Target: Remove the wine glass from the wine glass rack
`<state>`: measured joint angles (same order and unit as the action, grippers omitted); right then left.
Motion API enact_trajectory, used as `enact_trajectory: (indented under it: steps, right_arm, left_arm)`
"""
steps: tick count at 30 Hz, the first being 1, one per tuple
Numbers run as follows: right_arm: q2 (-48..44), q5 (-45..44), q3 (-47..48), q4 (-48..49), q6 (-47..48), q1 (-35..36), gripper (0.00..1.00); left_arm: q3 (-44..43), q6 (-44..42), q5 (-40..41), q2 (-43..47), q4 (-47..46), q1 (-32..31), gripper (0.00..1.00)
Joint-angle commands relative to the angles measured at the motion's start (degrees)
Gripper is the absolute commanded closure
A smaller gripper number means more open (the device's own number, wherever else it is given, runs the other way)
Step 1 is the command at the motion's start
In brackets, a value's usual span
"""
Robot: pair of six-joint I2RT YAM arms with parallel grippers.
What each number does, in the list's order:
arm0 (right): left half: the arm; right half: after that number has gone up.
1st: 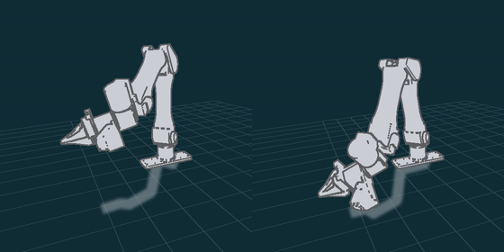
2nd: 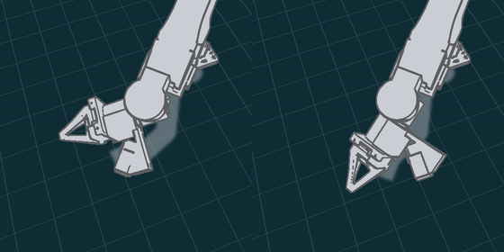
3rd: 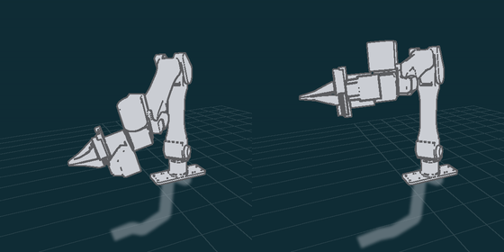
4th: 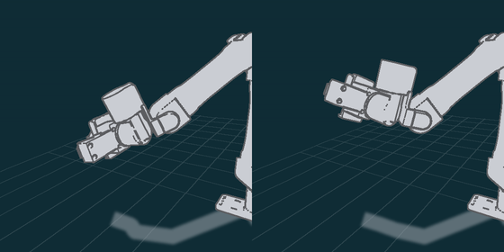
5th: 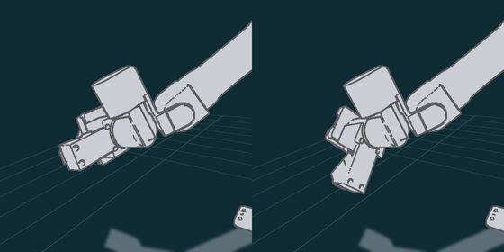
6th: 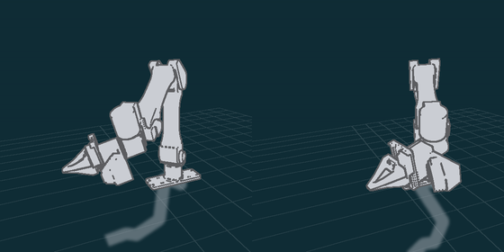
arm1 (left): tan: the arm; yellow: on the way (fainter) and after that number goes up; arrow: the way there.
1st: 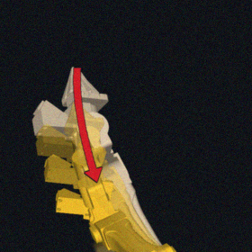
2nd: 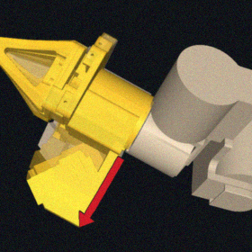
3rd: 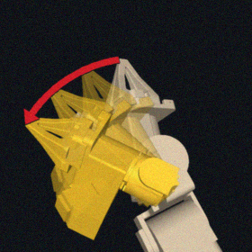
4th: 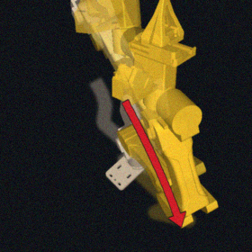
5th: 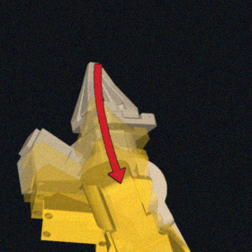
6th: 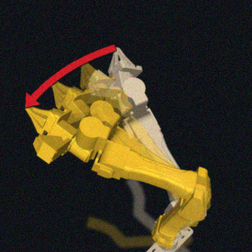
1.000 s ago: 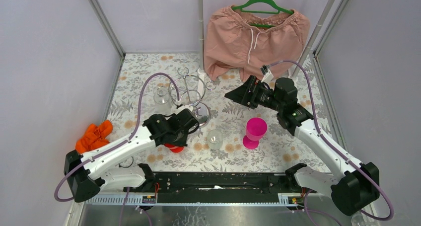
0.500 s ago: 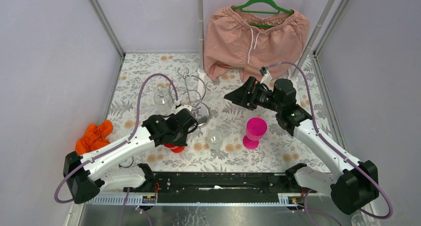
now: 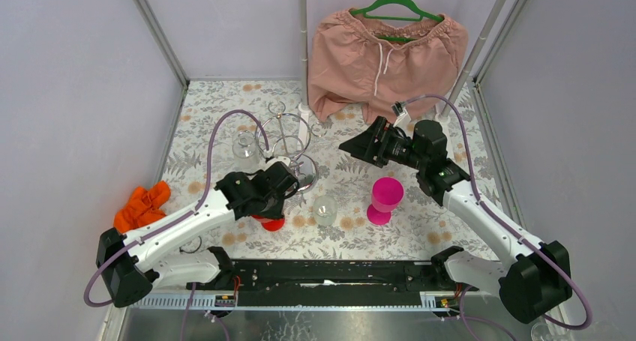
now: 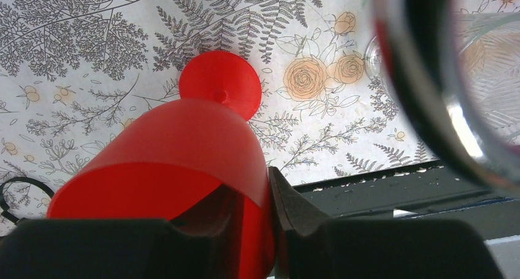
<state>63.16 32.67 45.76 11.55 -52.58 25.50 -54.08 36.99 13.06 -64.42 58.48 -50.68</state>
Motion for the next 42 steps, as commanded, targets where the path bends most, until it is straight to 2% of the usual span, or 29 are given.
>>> enact_trajectory:
  steps: [1,10,22,33,42]
  right_arm:
    - [0.3,1.88,-0.25,3.57,-0.5,-0.58,0.0]
    - [0.3,2.06,-0.61,4.16,-0.83,-0.67,0.0]
    - [0.21,2.23,-0.16,4.09,-0.95,-0.71,0.0]
    - [0.71,2.58,-0.53,5.12,-1.67,-0.78,0.0]
    - [1.36,3.59,-1.5,7.49,-3.15,-0.72,0.0]
  left_arm:
    - [2.48,0.28,-2.86,-1.23,4.13,0.54,0.7]
    - [-0.28,0.6,-1.52,-0.67,6.24,0.54,0.58]
    - [-5.45,1.33,0.47,0.64,10.89,0.55,0.55]
    - [-1.89,2.63,-0.78,3.51,10.52,0.57,0.55]
    - [-2.04,2.56,-0.16,4.64,10.52,0.5,0.49]
